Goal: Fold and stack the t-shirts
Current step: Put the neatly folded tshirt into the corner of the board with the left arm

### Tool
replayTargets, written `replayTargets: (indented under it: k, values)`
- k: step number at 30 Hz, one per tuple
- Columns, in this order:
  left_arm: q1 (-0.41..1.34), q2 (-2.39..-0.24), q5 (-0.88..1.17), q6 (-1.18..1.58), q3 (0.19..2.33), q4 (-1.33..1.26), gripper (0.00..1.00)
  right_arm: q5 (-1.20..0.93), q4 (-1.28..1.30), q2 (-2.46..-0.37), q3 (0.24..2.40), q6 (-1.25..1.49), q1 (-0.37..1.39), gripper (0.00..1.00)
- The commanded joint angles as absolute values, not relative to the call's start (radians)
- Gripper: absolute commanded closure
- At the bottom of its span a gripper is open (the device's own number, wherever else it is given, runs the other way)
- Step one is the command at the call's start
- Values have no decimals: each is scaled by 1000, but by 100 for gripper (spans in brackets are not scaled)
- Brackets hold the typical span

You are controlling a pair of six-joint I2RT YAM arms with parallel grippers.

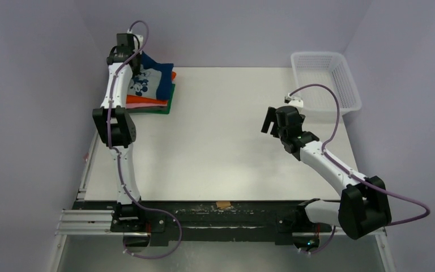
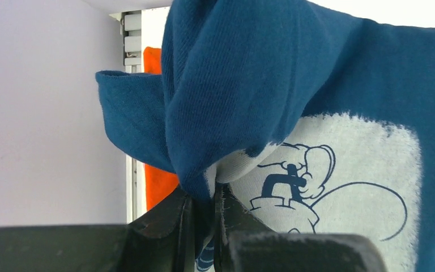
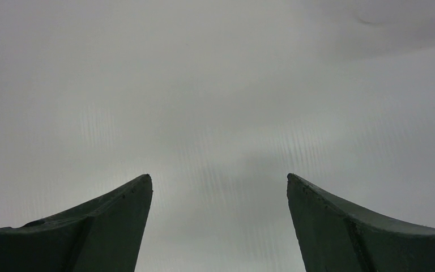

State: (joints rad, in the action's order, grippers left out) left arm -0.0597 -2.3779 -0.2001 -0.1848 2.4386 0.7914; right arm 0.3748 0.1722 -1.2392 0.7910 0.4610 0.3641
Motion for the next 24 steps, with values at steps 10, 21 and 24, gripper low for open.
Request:
replayTargets:
  k: [10, 21, 24]
  values:
    - [-131, -2376, -193, -128, 2468, 684, 82, 458, 190, -1280, 862, 442, 362, 14]
    - [-131, -2216, -189, 16, 2335, 563, 0, 469, 192, -1289, 865, 445, 362, 14]
    - [-132, -2190, -41, 71, 2273, 452, 0, 466, 192, -1296, 867, 445, 362, 14]
